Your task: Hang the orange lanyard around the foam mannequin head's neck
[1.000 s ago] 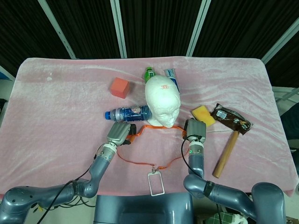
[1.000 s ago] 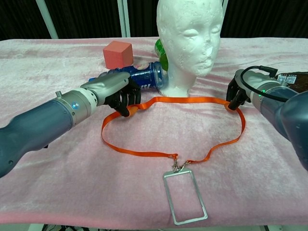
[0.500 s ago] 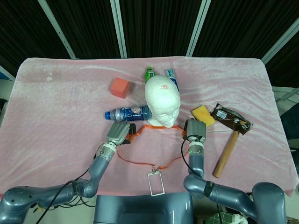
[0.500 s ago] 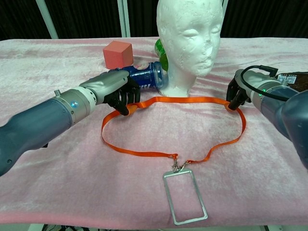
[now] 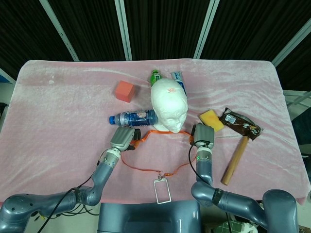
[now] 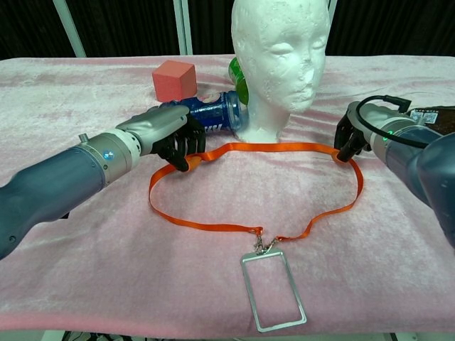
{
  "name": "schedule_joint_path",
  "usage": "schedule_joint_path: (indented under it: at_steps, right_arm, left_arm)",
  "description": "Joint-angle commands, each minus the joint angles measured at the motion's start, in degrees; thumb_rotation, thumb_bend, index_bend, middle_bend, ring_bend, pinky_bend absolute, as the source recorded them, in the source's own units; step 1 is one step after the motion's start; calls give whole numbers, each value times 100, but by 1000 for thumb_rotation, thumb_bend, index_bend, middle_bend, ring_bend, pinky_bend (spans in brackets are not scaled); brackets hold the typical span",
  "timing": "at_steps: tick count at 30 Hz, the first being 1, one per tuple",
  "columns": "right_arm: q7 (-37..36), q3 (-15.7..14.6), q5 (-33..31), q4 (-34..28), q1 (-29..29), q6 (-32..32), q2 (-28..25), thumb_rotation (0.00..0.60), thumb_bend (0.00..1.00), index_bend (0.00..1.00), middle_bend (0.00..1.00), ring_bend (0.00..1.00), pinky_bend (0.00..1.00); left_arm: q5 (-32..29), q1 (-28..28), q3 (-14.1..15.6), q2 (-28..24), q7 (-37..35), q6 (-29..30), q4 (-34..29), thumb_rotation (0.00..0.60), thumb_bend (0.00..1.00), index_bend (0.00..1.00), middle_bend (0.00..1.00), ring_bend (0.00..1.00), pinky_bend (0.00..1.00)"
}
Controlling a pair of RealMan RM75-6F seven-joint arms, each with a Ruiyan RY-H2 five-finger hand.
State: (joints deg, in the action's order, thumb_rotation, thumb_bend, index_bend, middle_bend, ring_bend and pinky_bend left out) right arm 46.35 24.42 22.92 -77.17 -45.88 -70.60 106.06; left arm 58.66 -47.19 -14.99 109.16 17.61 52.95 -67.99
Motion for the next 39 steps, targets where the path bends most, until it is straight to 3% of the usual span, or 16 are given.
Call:
schedule_joint_path:
  at_steps: [1, 19, 39]
  right_arm:
    - [-11, 6, 13, -6, 1, -14, -8, 600, 547, 951, 363, 429, 329]
    - [-351, -186, 394, -978, 354, -159, -519, 600, 549, 965, 368, 432, 329]
    - [-1115, -585, 1528, -2403, 993, -621, -1372, 600, 549, 973, 368, 432, 329]
  left_arm:
    - [5, -1, -1, -1, -1, 4, -8, 600, 438, 573, 602, 490, 468]
    - [217, 141, 136, -246, -94, 137, -337, 600, 438, 573, 603, 490, 468]
    - [1052, 517, 460, -719, -622, 673, -933, 600, 438, 574, 605, 490, 468]
